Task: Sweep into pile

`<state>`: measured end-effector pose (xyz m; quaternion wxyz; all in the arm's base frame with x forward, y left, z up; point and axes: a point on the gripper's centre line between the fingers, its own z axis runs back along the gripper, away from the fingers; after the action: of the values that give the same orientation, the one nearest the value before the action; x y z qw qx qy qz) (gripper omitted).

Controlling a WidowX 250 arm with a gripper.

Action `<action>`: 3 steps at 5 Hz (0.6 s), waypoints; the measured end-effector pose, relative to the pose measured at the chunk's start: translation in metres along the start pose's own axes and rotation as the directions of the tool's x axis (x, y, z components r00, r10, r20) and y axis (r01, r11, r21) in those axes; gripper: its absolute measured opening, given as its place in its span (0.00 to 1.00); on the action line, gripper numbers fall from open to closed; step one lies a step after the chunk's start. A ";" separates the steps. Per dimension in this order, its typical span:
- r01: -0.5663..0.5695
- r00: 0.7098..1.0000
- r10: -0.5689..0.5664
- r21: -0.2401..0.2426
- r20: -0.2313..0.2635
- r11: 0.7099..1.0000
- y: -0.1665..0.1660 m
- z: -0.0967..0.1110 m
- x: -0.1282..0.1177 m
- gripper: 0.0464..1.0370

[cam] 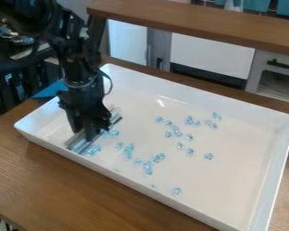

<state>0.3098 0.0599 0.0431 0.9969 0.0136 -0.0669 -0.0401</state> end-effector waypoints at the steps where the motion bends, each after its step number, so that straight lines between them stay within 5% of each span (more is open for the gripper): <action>1: -0.014 1.000 0.014 -0.007 0.000 1.000 -0.017 0.000 0.003 0.30; 3: 0.014 1.000 -0.016 -0.062 -0.024 0.998 -0.068 0.002 0.005 0.30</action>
<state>0.3090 -0.0086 0.0431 0.9972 -0.0160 -0.0531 -0.0495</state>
